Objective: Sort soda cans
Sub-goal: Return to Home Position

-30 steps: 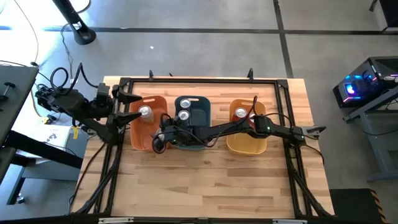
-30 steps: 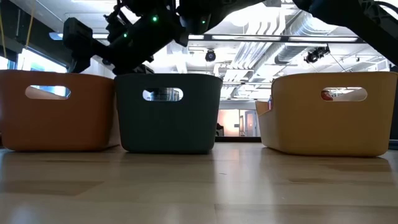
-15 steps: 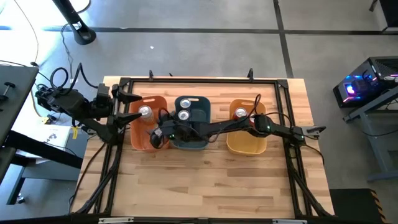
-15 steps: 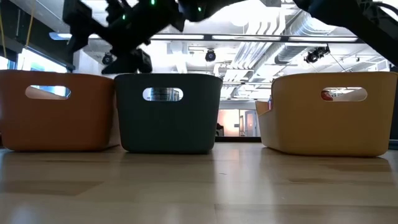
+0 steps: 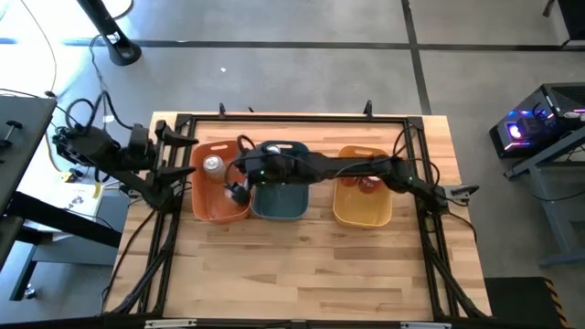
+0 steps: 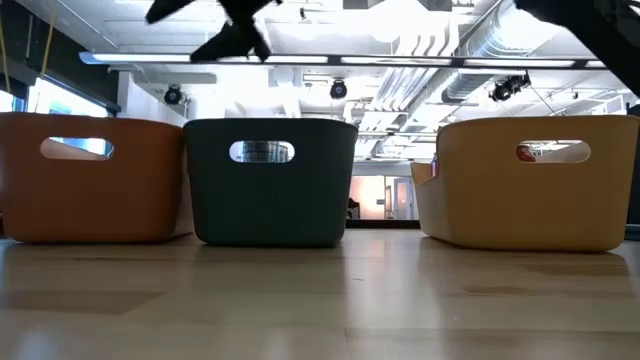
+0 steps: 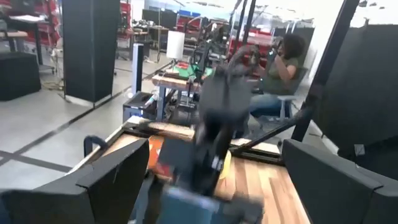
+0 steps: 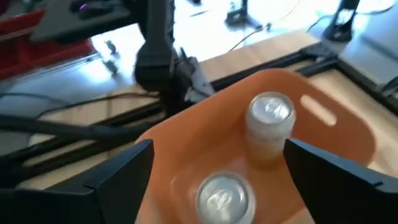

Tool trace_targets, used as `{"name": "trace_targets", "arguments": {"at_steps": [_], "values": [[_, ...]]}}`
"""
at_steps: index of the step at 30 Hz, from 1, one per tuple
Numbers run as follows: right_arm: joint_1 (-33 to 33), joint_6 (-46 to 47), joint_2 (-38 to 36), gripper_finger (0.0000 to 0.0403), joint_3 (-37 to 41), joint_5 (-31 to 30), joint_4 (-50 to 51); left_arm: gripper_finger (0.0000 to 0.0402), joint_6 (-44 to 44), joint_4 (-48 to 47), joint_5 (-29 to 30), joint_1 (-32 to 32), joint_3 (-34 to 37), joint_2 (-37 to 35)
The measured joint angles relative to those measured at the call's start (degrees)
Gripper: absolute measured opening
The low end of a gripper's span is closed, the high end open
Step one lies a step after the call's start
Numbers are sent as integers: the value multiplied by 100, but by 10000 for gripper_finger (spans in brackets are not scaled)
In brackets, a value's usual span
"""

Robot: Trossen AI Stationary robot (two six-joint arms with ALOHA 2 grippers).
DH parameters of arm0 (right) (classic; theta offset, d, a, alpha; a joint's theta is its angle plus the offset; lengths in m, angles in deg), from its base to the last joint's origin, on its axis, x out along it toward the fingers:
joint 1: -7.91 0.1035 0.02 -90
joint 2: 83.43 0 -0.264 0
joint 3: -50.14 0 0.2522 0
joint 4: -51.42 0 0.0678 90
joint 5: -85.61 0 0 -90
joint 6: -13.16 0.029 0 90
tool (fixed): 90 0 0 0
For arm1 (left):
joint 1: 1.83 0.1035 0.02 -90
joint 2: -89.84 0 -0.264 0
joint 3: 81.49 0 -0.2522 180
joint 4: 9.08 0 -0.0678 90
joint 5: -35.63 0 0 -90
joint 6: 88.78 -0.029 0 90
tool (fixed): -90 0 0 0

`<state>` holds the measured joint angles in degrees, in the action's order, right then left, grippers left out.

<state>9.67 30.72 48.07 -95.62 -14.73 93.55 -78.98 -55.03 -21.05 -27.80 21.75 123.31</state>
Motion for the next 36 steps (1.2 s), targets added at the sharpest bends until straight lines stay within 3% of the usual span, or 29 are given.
{"name": "trace_targets", "arguments": {"at_steps": [5,9,13,14,18,25,28,36], "values": [[164,97,-288,274,0,227,1084,362,203,1130,-4,-4,1450,-645],[441,297,-280,166,9,375,2120,347,210,2442,-195,-7,2701,-1116],[818,470,-278,35,9,1033,2892,301,295,3286,-411,6,3581,-1528],[916,567,-297,18,9,1092,3026,285,264,3430,-435,19,3784,-1624],[1266,1129,-495,20,11,1042,3550,204,255,4133,-491,180,4571,-1918],[1718,2525,-1243,6,9,-206,4723,22,210,5527,-1147,580,5877,-2340],[1948,3137,-1660,1,8,-876,5133,14,378,5726,-1214,726,6235,-2511],[2744,4387,-2120,0,8,-2196,5888,3,598,5580,-1525,850,6227,-2646]]}}
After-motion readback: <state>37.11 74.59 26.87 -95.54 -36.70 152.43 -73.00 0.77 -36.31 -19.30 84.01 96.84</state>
